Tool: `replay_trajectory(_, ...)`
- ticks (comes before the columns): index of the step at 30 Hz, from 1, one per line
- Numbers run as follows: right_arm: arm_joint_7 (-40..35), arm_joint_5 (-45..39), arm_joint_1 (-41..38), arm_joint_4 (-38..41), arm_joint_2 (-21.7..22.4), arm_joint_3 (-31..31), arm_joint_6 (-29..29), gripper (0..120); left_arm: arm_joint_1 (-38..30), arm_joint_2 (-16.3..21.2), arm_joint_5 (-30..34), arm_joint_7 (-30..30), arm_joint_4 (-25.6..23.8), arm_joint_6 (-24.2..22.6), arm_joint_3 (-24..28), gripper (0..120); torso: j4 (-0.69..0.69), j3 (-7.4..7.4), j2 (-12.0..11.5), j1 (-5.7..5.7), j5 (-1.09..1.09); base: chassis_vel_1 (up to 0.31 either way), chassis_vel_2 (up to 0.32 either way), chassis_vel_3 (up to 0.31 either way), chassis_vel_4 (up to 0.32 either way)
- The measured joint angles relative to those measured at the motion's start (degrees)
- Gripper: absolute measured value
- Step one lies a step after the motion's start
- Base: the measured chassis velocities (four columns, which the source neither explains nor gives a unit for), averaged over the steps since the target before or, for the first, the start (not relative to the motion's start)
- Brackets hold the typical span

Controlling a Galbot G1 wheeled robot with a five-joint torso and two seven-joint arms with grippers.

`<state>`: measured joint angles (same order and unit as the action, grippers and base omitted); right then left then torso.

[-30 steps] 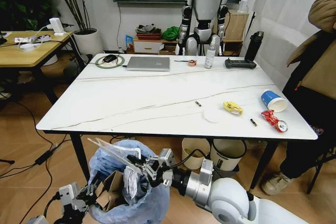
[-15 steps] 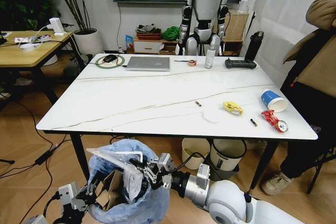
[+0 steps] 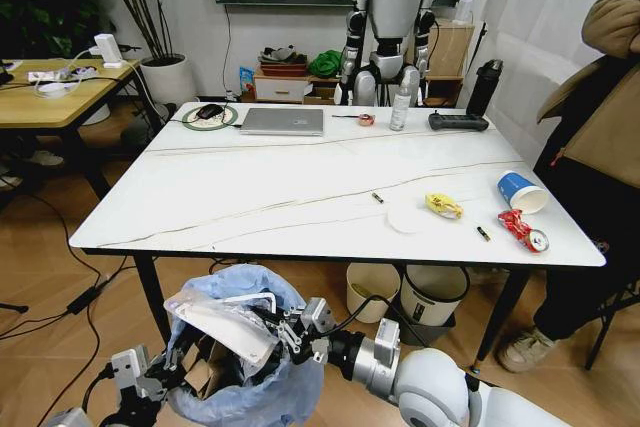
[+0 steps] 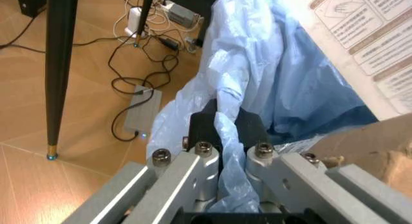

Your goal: Pick up the trash bin and place the trash from the table into it.

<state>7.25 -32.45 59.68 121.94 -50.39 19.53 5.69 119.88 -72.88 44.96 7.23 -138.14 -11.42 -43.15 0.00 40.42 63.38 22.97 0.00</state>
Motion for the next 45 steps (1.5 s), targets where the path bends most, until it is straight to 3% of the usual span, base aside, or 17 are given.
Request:
replay_trajectory(25,-1.12,0.8,2.9,3.43,1.78,-3.08,-0.4,98,-0.59,0.79,0.57,0.42,0.02,-0.03,-0.55,0,0.0,0.0,0.0,0.0,0.0,0.0,0.0,0.0,0.0)
replay_trajectory(45,-0.81,2.28,9.6,3.39,3.98,-8.89,-2.75,100,-0.95,0.58,0.56,0.57,1.2,-0.12,-0.01,0,0.0,0.0,0.0,0.0,0.0,0.0,0.0,0.0,0.0)
